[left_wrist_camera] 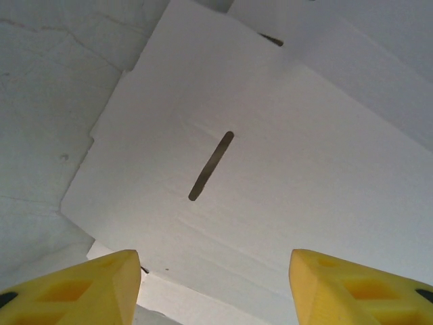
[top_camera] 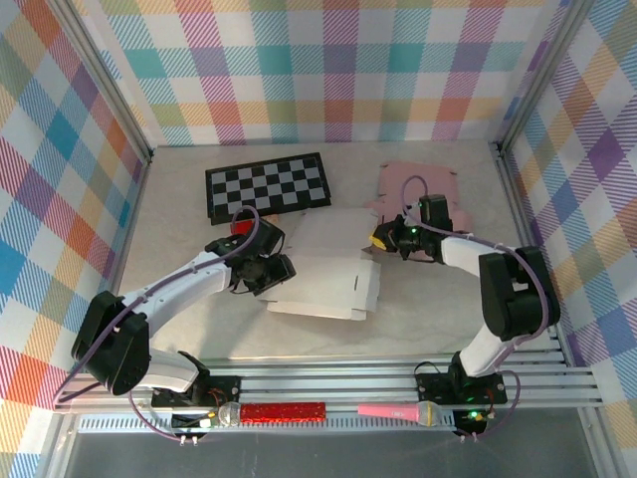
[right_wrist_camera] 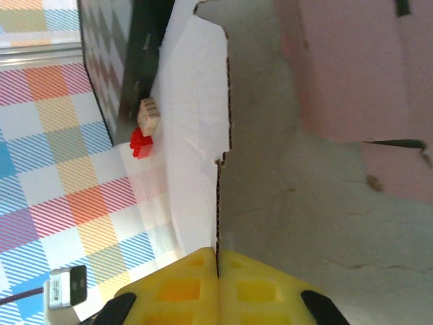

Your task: Fold the paper box

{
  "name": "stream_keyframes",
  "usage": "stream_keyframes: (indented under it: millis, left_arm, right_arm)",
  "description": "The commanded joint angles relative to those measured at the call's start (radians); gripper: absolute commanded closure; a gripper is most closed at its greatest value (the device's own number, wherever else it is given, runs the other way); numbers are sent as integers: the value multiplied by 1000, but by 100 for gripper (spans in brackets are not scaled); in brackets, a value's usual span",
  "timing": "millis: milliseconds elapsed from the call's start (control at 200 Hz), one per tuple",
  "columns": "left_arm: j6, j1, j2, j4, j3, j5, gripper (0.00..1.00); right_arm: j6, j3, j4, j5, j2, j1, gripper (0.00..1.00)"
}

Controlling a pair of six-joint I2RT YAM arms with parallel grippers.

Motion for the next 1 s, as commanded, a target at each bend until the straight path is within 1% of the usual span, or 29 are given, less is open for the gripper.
stream_keyframes:
  millis: [0, 85, 130, 190, 265, 310, 350, 420, 460, 525, 545, 600, 695, 755, 805, 870, 945, 995]
  left_arm:
    - [65, -9, -49, -90, 75, -48, 38]
    - [75, -18, -86, -148, 112, -86, 37]
    - [59, -18, -112, -178, 125, -101, 36]
    - [19, -18, -157, -197, 124, -109, 35]
    - [-59, -18, -224, -176, 82, -85, 33]
    - [-141, -19, -266, -140, 32, -63, 29]
    - [-255, -22, -307, -102, -27, -43, 24]
    - [-466, -38, -378, 24, -141, -16, 22]
    - [-593, -67, -413, 91, -200, -39, 18]
    - [-794, -128, -447, 186, -259, -116, 11]
    - [-847, -144, -450, 213, -271, -138, 5]
    - [-981, -183, -436, 255, -284, -175, 3]
    - [-1162, -242, -372, 332, -293, -193, 0]
    - [-1273, -294, -316, 440, -306, -219, 0]
    - [-1358, -334, -272, 507, -311, -267, 0]
    - [-1413, -364, -214, 562, -300, -308, 0]
    - [-1463, -368, -175, 578, -296, -335, 0]
    - [-1494, -368, -164, 597, -308, -376, 0]
  right_arm:
    - [31, 82, -95, 39, -53, 11, 100]
    - [58, 140, -159, 54, -77, 13, 100]
    - [83, 172, -195, 66, -89, 12, 100]
    - [120, 210, -219, 74, -101, 13, 100]
    - [176, 262, -266, 86, -108, 13, 100]
    - [209, 289, -297, 103, -114, 13, 100]
    - [240, 309, -324, 120, -120, 13, 100]
    - [304, 324, -338, 144, -131, 12, 100]
    - [339, 329, -331, 151, -135, 12, 100]
    - [386, 336, -323, 159, -139, 12, 100]
    - [399, 339, -321, 162, -140, 13, 100]
    - [422, 344, -311, 174, -144, 13, 100]
    - [432, 362, -328, 189, -145, 13, 100]
    - [438, 366, -335, 196, -148, 12, 100]
    - [446, 364, -332, 198, -153, 13, 100]
    - [459, 357, -323, 198, -157, 12, 100]
    - [475, 346, -313, 198, -166, 13, 100]
    - [483, 337, -313, 199, -176, 13, 100]
